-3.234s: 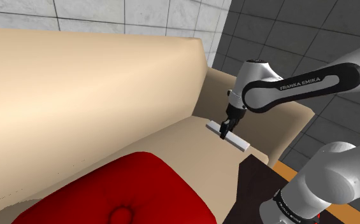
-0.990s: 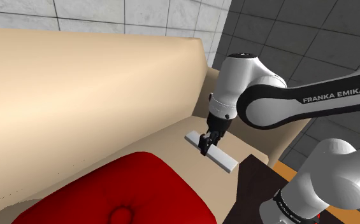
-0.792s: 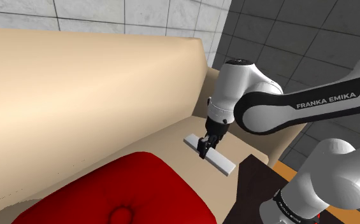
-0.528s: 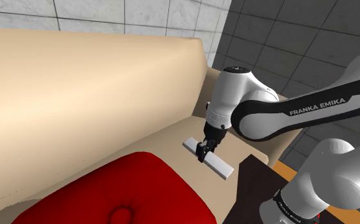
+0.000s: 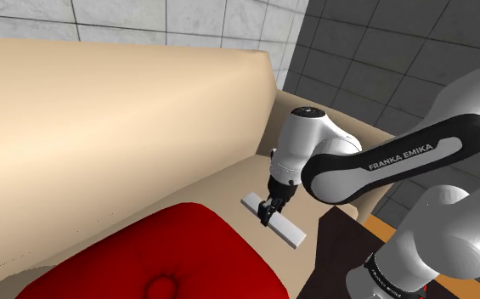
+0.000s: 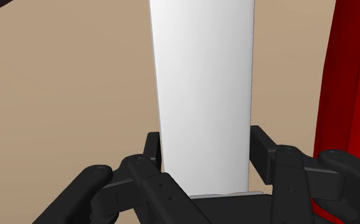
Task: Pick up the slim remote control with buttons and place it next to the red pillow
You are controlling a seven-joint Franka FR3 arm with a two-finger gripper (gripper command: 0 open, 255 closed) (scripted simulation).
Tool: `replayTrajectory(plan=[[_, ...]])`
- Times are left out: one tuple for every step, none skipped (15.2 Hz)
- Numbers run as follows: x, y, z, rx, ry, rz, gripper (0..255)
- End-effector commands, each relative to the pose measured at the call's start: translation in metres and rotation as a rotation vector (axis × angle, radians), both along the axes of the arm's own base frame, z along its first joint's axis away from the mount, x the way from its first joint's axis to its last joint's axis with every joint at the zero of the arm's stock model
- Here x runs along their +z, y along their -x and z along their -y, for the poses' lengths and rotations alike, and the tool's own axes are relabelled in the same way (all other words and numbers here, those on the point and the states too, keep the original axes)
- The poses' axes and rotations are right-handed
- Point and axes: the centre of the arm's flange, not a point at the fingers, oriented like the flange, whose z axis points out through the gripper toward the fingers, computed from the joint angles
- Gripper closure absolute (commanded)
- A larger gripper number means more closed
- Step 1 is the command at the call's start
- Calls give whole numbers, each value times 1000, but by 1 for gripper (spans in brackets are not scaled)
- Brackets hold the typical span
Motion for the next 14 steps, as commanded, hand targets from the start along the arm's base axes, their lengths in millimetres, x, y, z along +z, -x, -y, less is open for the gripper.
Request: replayTrajectory(plan=[[-12,0,0,0,0,1,255],[-17,0,0,0,0,1,255],[-23,0,0,0,0,1,255],[-28,0,0,0,0,1,255],[-33,0,0,0,0,1,255],[-39,0,0,0,0,1,255],[-44,0,0,0,0,1,255],[-49,0,0,0,0,1,255],[-54,0,0,0,0,1,255],[-60,0,0,0,0,1,255],[-65,0,0,0,0,1,255],[-70,0,0,0,0,1,255],[-73,0,0,0,0,1,255],[-73,0,0,0,0,1,255]])
